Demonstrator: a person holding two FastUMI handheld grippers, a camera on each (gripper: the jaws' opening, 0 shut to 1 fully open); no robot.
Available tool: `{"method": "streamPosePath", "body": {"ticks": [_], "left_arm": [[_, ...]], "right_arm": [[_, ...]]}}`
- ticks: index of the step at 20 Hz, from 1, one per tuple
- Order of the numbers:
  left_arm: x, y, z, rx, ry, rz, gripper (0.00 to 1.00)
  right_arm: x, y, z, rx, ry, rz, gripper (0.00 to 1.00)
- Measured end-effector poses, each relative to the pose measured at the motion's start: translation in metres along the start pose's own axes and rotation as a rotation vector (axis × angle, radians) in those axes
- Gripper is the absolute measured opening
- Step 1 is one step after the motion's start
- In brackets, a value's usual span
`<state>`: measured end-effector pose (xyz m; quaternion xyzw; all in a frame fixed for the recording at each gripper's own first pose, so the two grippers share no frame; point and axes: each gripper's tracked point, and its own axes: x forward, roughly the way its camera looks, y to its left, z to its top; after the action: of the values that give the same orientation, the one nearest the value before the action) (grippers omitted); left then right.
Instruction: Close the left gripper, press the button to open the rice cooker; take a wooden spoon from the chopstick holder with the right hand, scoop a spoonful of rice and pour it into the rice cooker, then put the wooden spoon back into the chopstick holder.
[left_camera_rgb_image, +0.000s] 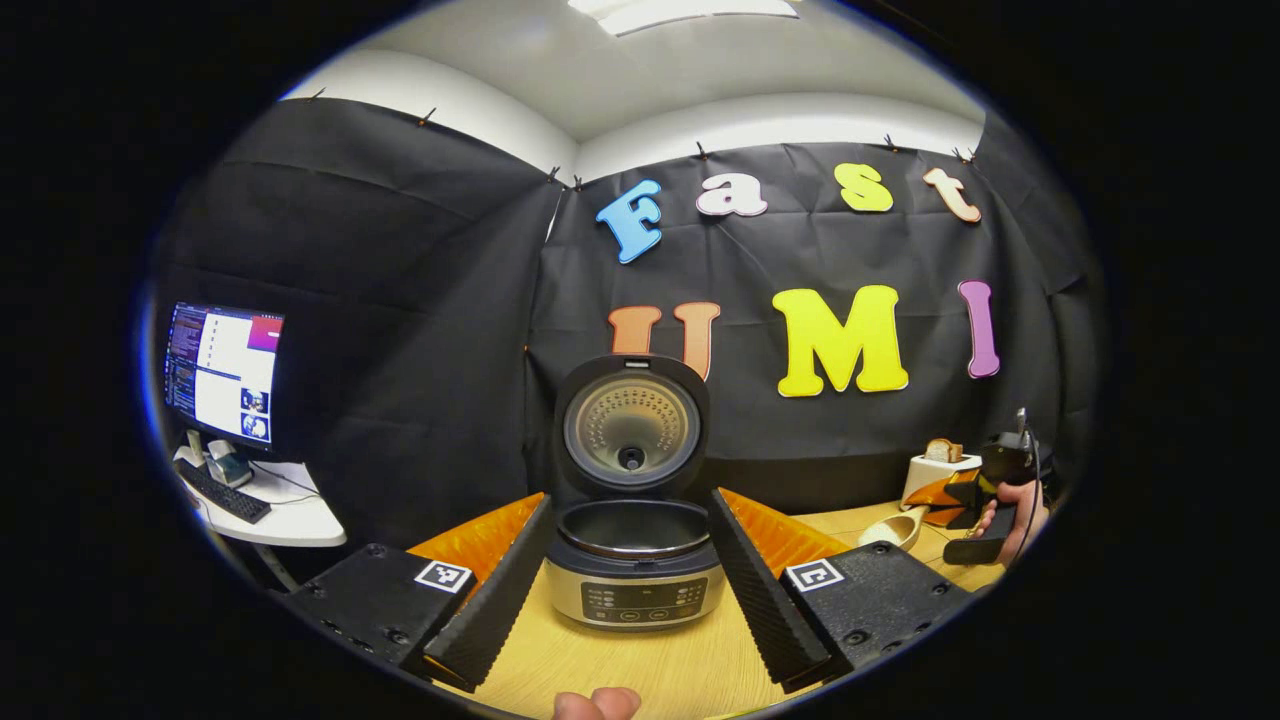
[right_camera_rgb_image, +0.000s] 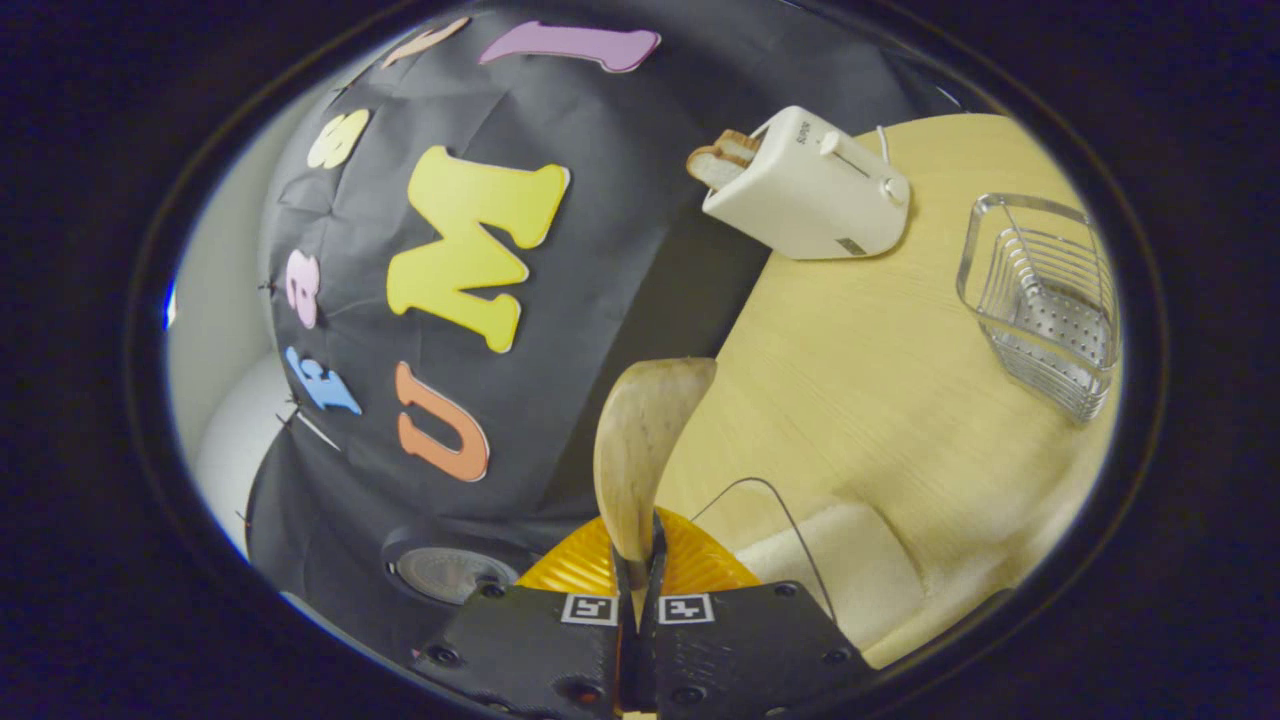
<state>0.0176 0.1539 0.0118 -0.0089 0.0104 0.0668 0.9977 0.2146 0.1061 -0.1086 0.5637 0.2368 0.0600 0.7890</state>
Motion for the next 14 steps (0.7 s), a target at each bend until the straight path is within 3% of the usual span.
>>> {"method": "streamPosePath", "body": {"ticks": [8, 14], "left_arm": [[0.003, 0.003, -0.004, -0.015, 0.009, 0.006, 0.98], [0.004, 0.020, -0.013, -0.030, 0.046, 0.044, 0.98]], "right_arm": [[-0.002, 0.028, 0.013, 0.173, 0.017, 0.108, 0.00], [0.014, 0.081, -0.013, 0.193, 0.080, 0.153, 0.00]]}}
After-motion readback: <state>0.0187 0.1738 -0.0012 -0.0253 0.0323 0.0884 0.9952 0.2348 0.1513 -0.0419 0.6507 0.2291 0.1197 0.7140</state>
